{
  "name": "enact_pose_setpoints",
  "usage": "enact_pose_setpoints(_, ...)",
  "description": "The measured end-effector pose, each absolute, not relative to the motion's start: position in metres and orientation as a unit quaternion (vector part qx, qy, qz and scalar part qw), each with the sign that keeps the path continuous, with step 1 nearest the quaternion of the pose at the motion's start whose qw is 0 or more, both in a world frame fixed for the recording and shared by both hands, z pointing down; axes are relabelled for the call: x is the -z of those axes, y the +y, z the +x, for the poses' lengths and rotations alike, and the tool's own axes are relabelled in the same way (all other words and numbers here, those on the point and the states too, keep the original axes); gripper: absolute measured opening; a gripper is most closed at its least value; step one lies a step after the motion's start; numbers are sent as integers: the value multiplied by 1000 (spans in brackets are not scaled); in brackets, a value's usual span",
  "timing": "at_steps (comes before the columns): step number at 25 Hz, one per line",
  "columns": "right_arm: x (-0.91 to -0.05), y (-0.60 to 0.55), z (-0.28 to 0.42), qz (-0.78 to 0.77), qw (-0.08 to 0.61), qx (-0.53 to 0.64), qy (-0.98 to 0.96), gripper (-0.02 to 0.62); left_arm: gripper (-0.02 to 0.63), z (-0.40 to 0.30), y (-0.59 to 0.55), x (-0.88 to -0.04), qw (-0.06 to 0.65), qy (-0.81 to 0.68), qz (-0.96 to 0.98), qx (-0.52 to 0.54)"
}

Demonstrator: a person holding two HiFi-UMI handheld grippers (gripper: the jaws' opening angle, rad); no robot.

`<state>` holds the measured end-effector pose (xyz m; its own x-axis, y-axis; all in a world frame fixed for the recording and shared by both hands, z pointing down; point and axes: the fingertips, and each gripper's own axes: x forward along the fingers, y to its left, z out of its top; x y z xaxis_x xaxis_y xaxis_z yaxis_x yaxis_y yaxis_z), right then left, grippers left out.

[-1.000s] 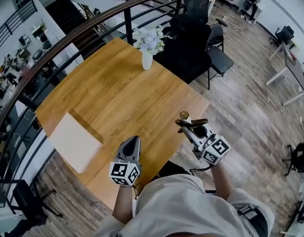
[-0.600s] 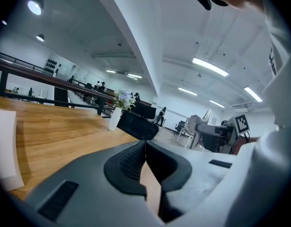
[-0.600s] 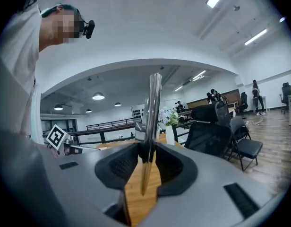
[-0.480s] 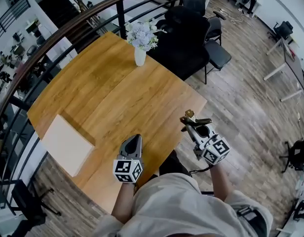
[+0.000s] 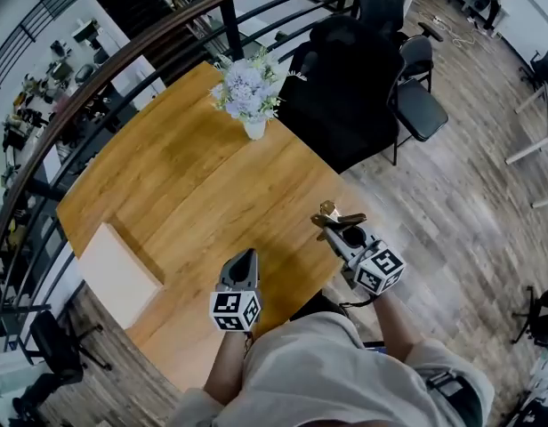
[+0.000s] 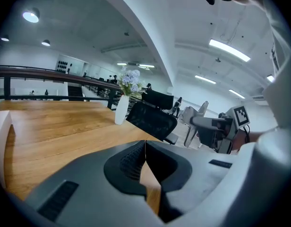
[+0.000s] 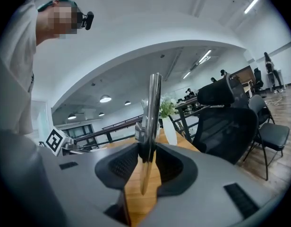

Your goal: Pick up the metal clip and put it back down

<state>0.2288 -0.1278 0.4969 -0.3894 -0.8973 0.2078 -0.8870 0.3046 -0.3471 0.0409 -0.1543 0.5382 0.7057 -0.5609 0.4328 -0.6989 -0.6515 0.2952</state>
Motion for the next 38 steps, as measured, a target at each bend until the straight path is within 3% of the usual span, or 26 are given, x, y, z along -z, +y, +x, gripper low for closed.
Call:
enact_pose_setpoints(9, -553, -176, 236, -467, -25, 268, 842, 130, 26, 78, -178, -582, 259, -397, 859, -190)
enact_pose_setpoints(25, -645, -223, 188, -384, -69, 358, 848, 130, 26, 28, -191, -623, 297, -498, 782, -229)
enact_pose_setpoints(38, -674, -233, 166, -364, -77, 391, 842, 130, 25, 23, -189, -635, 314, -498, 773, -236)
